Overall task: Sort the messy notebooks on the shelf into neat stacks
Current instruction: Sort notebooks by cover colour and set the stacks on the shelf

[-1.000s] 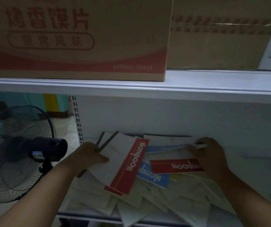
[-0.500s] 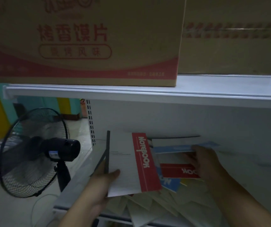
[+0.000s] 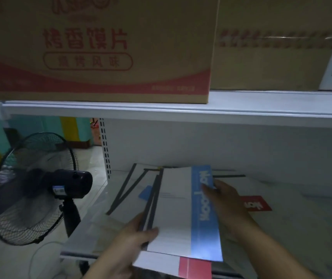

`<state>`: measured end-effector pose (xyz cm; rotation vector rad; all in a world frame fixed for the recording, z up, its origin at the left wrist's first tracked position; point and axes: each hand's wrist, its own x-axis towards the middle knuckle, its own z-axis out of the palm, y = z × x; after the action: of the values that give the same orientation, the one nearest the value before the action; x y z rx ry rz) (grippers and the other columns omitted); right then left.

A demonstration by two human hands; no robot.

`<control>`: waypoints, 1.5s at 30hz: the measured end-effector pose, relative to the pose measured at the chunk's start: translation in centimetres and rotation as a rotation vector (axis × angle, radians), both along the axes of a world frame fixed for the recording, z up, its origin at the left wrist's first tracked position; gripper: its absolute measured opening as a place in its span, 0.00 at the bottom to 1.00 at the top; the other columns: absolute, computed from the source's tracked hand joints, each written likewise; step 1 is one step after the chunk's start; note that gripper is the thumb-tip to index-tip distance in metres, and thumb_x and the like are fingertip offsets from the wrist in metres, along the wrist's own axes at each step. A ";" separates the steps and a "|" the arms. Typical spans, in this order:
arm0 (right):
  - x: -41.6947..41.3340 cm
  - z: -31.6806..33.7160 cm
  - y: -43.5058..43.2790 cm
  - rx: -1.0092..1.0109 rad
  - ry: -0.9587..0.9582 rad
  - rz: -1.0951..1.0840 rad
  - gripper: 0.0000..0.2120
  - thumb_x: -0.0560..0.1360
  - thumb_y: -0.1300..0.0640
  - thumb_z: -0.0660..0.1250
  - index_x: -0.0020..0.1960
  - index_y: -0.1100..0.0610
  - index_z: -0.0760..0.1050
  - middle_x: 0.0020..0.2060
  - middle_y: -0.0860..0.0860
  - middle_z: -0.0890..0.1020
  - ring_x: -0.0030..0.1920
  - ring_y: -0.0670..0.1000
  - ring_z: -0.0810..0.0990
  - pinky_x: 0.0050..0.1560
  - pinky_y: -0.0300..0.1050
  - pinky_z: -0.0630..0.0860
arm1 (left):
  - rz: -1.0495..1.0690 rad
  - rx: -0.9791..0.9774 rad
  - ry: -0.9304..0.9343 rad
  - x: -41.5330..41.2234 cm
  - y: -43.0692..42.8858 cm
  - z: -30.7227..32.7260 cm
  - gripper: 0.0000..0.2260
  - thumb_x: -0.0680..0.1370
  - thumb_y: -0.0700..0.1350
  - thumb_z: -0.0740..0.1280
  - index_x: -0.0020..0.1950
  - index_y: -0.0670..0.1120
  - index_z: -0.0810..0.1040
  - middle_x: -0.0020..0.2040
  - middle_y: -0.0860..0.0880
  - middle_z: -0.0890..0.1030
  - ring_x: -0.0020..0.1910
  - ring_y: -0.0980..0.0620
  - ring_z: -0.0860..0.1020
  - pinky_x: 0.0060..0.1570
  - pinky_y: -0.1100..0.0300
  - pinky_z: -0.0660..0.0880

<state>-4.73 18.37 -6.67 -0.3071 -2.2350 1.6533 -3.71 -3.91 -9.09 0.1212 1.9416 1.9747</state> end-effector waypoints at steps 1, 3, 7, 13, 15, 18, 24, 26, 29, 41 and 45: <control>-0.3 -0.1 0.4 0.020 0.017 0.021 0.05 0.76 0.56 0.66 0.45 0.51 0.80 0.41 0.52 0.85 0.42 0.52 0.84 0.49 0.54 0.78 | 0.023 -0.009 0.016 -0.2 0.0 0.0 0.27 0.59 0.43 0.73 0.58 0.48 0.74 0.49 0.47 0.84 0.52 0.45 0.80 0.55 0.50 0.74; -0.3 -0.2 1.6 0.090 0.031 -0.017 0.11 0.77 0.57 0.66 0.58 0.47 0.76 0.49 0.49 0.82 0.47 0.47 0.81 0.53 0.46 0.77 | 0.077 0.061 0.013 -0.8 -0.3 -0.2 0.18 0.65 0.38 0.72 0.54 0.48 0.76 0.45 0.47 0.85 0.51 0.44 0.80 0.54 0.49 0.75; 0.7 -1.4 3.9 0.545 -0.131 0.082 0.31 0.74 0.62 0.66 0.74 0.49 0.60 0.72 0.49 0.64 0.72 0.48 0.63 0.71 0.40 0.58 | 0.149 0.181 -0.039 -1.0 -0.6 -0.4 0.11 0.76 0.32 0.60 0.50 0.45 0.77 0.40 0.42 0.85 0.47 0.40 0.80 0.43 0.52 0.74; 0.8 -2.6 3.9 0.915 -0.232 0.215 0.30 0.78 0.56 0.62 0.76 0.50 0.52 0.76 0.46 0.52 0.76 0.46 0.49 0.76 0.46 0.47 | 0.200 0.190 -0.022 -0.8 -0.8 -0.5 0.11 0.77 0.32 0.60 0.50 0.46 0.78 0.38 0.44 0.85 0.45 0.40 0.80 0.40 0.53 0.73; 0.9 -2.6 4.0 0.973 -0.227 0.199 0.28 0.80 0.55 0.59 0.76 0.51 0.51 0.76 0.46 0.52 0.76 0.46 0.50 0.75 0.43 0.46 | 0.198 0.213 -0.030 -0.6 -1.2 -0.2 0.11 0.77 0.33 0.60 0.49 0.46 0.77 0.37 0.44 0.85 0.44 0.41 0.80 0.40 0.53 0.73; 0.9 -3.3 4.4 0.862 -0.095 0.159 0.23 0.79 0.57 0.62 0.72 0.54 0.63 0.72 0.50 0.65 0.73 0.48 0.62 0.73 0.40 0.55 | 0.217 0.201 -0.015 -0.6 -1.8 0.0 0.11 0.77 0.32 0.60 0.48 0.46 0.77 0.33 0.47 0.85 0.41 0.44 0.80 0.37 0.56 0.72; 1.8 -2.9 6.2 1.091 0.144 -0.119 0.13 0.74 0.55 0.62 0.48 0.57 0.84 0.47 0.47 0.84 0.47 0.52 0.82 0.47 0.38 0.76 | 0.225 0.108 0.083 -1.7 -3.3 -0.4 0.18 0.55 0.46 0.70 0.44 0.53 0.78 0.38 0.54 0.84 0.46 0.51 0.79 0.50 0.55 0.70; 2.4 -2.3 6.6 1.143 0.216 -0.257 0.16 0.72 0.52 0.58 0.44 0.56 0.84 0.44 0.50 0.85 0.42 0.56 0.81 0.45 0.41 0.72 | 0.217 0.122 0.072 -2.0 -3.4 -0.5 0.20 0.53 0.47 0.72 0.45 0.51 0.78 0.39 0.55 0.83 0.45 0.53 0.78 0.48 0.56 0.70; 3.4 -0.9 7.1 0.864 0.171 -0.404 0.11 0.76 0.54 0.62 0.47 0.56 0.83 0.45 0.51 0.83 0.41 0.52 0.79 0.41 0.39 0.67 | 0.196 0.126 0.073 -1.6 -2.4 -0.5 0.19 0.59 0.44 0.74 0.47 0.46 0.77 0.37 0.53 0.82 0.43 0.53 0.77 0.41 0.63 0.70; 11.1 1.0 10.5 0.108 0.565 -0.126 0.17 0.59 0.69 0.65 0.35 0.48 0.81 0.37 0.41 0.83 0.39 0.40 0.81 0.41 0.30 0.75 | 0.075 0.003 0.188 3.2 8.2 1.0 0.10 0.77 0.35 0.65 0.57 0.43 0.74 0.40 0.54 0.75 0.43 0.60 0.79 0.36 0.77 0.66; 16.0 -2.2 15.3 0.362 0.334 -0.077 0.23 0.63 0.69 0.64 0.36 0.39 0.81 0.44 0.37 0.83 0.47 0.40 0.81 0.48 0.29 0.74 | -0.075 0.057 0.125 6.3 16.1 0.4 0.20 0.73 0.36 0.71 0.64 0.43 0.72 0.48 0.55 0.77 0.50 0.58 0.76 0.51 0.70 0.64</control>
<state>11.24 33.64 -8.87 -0.0199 -2.1753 1.1325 2.55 12.19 -8.70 0.3353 1.9269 2.0179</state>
